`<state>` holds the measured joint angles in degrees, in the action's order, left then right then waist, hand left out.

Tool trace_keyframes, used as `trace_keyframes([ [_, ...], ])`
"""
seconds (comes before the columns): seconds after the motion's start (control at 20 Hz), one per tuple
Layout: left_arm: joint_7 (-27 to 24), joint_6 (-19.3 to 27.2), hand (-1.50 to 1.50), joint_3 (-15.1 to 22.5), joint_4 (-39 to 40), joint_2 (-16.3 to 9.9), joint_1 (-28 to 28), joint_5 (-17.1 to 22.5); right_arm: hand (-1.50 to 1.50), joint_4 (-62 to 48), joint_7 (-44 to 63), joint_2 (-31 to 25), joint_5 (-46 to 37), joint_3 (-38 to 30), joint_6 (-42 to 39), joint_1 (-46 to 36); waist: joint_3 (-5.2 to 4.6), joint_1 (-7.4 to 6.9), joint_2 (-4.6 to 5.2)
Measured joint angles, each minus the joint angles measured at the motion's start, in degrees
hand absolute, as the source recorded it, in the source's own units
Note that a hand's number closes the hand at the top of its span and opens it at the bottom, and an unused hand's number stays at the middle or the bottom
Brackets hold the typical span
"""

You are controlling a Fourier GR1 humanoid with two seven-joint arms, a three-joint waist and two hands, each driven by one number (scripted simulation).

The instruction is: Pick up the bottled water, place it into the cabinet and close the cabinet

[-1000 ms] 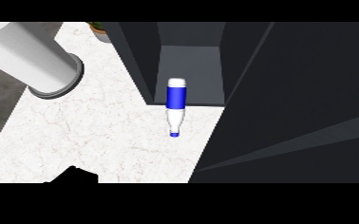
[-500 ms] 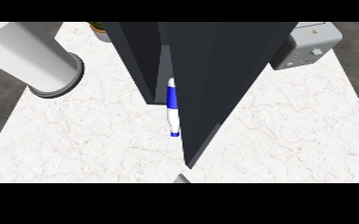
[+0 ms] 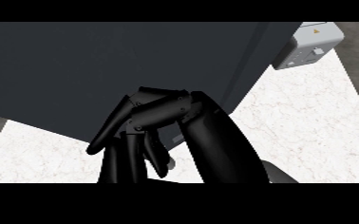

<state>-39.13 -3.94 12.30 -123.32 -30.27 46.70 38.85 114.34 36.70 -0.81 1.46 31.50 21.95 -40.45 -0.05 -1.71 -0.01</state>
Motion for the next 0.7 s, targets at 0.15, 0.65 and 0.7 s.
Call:
trace_keyframes([
  [0.15,-1.1,-2.0,1.50,-1.4,-0.1,-0.1,2.0,0.4,1.50,-6.0,-2.6,0.0,3.4,-5.8,-3.6,-2.9,0.01,-0.05,0.04],
  [0.65,-0.9,-8.1,1.50,-7.9,1.3,-1.3,4.9,4.4,1.50,-25.3,-13.8,0.7,7.5,-14.2,-11.0,-9.4,0.22,0.19,-0.67],
  [0.7,-1.0,-8.7,1.50,-8.5,1.3,-1.4,5.3,4.6,1.50,-26.6,-15.0,0.5,7.9,-14.8,-12.1,-9.6,0.20,0.08,-0.90],
])
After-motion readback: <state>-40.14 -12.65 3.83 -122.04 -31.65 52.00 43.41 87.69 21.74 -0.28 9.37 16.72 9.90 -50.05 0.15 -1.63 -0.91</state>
